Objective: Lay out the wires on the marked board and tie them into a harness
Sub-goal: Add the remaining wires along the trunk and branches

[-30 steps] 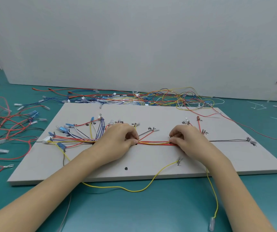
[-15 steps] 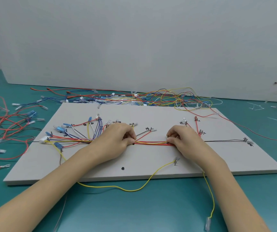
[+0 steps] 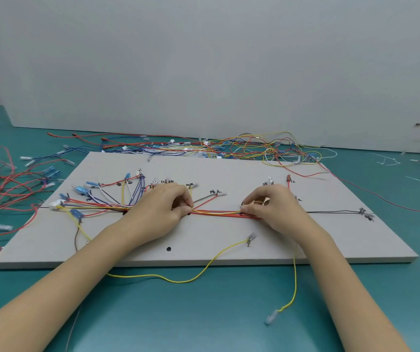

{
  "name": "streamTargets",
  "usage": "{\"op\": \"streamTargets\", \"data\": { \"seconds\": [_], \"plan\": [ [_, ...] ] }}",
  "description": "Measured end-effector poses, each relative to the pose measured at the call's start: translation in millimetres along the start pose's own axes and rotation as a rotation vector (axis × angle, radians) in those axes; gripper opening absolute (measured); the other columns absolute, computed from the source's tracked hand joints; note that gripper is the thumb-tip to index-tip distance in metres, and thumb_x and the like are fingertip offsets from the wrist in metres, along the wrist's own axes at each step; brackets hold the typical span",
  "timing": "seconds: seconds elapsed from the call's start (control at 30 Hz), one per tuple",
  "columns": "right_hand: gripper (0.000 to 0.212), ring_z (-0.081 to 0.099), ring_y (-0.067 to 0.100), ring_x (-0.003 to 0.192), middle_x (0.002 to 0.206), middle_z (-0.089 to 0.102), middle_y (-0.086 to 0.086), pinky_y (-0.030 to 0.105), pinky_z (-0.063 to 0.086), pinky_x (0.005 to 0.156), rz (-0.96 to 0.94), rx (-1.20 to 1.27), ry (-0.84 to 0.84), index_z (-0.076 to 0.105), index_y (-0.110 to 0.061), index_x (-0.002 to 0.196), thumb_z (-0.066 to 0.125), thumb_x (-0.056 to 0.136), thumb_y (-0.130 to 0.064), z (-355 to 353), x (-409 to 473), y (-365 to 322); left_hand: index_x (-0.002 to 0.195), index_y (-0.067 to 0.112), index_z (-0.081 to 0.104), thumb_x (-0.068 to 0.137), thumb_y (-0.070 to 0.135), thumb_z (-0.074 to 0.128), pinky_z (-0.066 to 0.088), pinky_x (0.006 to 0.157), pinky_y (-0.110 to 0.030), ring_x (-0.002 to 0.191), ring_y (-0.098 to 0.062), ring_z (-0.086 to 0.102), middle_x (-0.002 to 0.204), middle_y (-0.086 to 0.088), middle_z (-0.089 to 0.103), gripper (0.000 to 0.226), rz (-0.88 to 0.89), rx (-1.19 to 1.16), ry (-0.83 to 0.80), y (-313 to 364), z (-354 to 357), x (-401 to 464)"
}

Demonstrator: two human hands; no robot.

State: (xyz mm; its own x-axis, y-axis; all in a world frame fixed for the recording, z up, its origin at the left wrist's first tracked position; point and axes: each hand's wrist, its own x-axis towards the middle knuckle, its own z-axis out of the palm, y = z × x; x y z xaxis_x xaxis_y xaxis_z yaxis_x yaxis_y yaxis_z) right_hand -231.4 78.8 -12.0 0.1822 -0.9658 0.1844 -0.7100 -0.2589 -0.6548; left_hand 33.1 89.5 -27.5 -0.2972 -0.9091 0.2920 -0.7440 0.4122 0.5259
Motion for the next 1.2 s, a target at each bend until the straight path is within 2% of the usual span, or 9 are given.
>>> {"op": "streamTargets", "data": {
  "seconds": [0.1, 0.27, 0.37, 0.47, 0.57, 0.63, 0.83, 0.93, 1.2],
  "plan": [
    [0.009, 0.059, 0.001, 0.065, 0.071, 0.072, -0.003, 0.015, 0.044, 0.06, 0.037, 0.11, -0.044, 0.076, -0.02, 0.071, 0.079, 0.079, -0.017, -18.9, -1.6, 2.0, 0.083, 0.029, 0.065, 0.086, 0.018, 0.068, 0.046, 0.075, -0.031, 0.082, -0.005, 0.056, 0.082, 0.011, 0.061, 0.012, 0.02, -0.007, 0.016, -1.3, 0.6, -1.6],
    [0.008, 0.048, -0.003, 0.045, 0.056, 0.063, -0.01, 0.009, 0.033, 0.041, 0.143, 0.172, -0.097, 0.074, -0.01, 0.076, 0.074, 0.084, -0.013, -35.2, -9.0, 8.1, 0.082, 0.031, 0.065, 0.086, 0.018, 0.069, 0.043, 0.07, -0.026, 0.08, -0.007, 0.055, 0.079, 0.01, 0.059, 0.014, 0.044, -0.02, 0.02, -1.8, 0.0, -2.6],
    [0.01, 0.033, 0.007, 0.04, 0.055, 0.055, -0.004, 0.019, 0.022, 0.037, 0.308, 0.208, -0.139, 0.07, -0.004, 0.082, 0.069, 0.089, -0.012, -45.9, -11.9, 16.3, 0.086, 0.031, 0.067, 0.087, 0.019, 0.069, 0.04, 0.078, -0.027, 0.087, -0.009, 0.051, 0.086, 0.01, 0.055, 0.013, 0.051, 0.008, 0.043, -0.1, 0.4, -3.9],
    [0.012, 0.032, 0.007, 0.04, 0.06, 0.054, 0.001, 0.019, 0.02, 0.038, 0.378, 0.138, -0.131, 0.07, -0.006, 0.078, 0.067, 0.088, -0.012, -58.4, -15.7, 24.5, 0.096, 0.033, 0.071, 0.09, 0.019, 0.067, 0.035, 0.09, -0.031, 0.097, -0.014, 0.044, 0.094, 0.011, 0.051, 0.016, 0.065, 0.045, 0.072, 3.3, 2.8, -5.6],
    [0.017, 0.038, 0.0, 0.038, 0.053, 0.054, -0.005, 0.018, 0.025, 0.044, 0.407, 0.075, -0.067, 0.069, -0.009, 0.069, 0.07, 0.085, -0.015, -68.2, -18.1, 32.4, 0.102, 0.038, 0.071, 0.094, 0.015, 0.062, 0.036, 0.093, -0.034, 0.098, -0.014, 0.039, 0.098, 0.013, 0.05, 0.026, 0.101, 0.08, 0.052, 6.8, 4.9, -7.8],
    [0.017, 0.043, 0.007, 0.048, 0.051, 0.054, -0.005, 0.023, 0.027, 0.052, 0.429, 0.077, -0.001, 0.069, -0.003, 0.07, 0.072, 0.082, -0.015, -73.2, -18.5, 38.7, 0.105, 0.039, 0.072, 0.094, 0.014, 0.061, 0.037, 0.093, -0.037, 0.097, -0.015, 0.037, 0.098, 0.014, 0.051, 0.029, 0.125, 0.106, 0.043, 8.1, 5.2, -8.1],
    [0.012, 0.055, 0.026, 0.069, 0.075, 0.069, 0.021, 0.034, 0.045, 0.071, 0.505, 0.021, 0.033, 0.071, 0.002, 0.073, 0.073, 0.076, -0.009, -68.1, -16.3, 42.0, 0.108, 0.037, 0.074, 0.095, 0.015, 0.06, 0.038, 0.09, -0.034, 0.095, -0.015, 0.037, 0.096, 0.014, 0.054, 0.029, 0.135, 0.1, 0.038, 8.4, 3.7, -8.2],
    [0.01, 0.061, 0.029, 0.075, 0.083, 0.072, 0.02, 0.039, 0.051, 0.081, 0.54, 0.004, 0.089, 0.073, -0.002, 0.073, 0.076, 0.076, -0.011, -68.5, -14.9, 45.3, 0.109, 0.037, 0.074, 0.096, 0.015, 0.059, 0.037, 0.09, -0.031, 0.095, -0.014, 0.036, 0.096, 0.014, 0.055, 0.029, 0.13, 0.095, 0.032, 9.0, 3.8, -9.4],
    [0.011, 0.061, 0.022, 0.08, 0.074, 0.069, 0.002, 0.038, 0.051, 0.077, 0.567, -0.066, 0.241, 0.073, -0.018, 0.067, 0.079, 0.076, -0.015, -67.9, -14.2, 48.7, 0.109, 0.036, 0.073, 0.096, 0.014, 0.058, 0.037, 0.088, -0.03, 0.095, -0.014, 0.037, 0.096, 0.012, 0.056, 0.03, 0.121, 0.091, 0.026, 9.1, 3.9, -9.3]
  ]
}}
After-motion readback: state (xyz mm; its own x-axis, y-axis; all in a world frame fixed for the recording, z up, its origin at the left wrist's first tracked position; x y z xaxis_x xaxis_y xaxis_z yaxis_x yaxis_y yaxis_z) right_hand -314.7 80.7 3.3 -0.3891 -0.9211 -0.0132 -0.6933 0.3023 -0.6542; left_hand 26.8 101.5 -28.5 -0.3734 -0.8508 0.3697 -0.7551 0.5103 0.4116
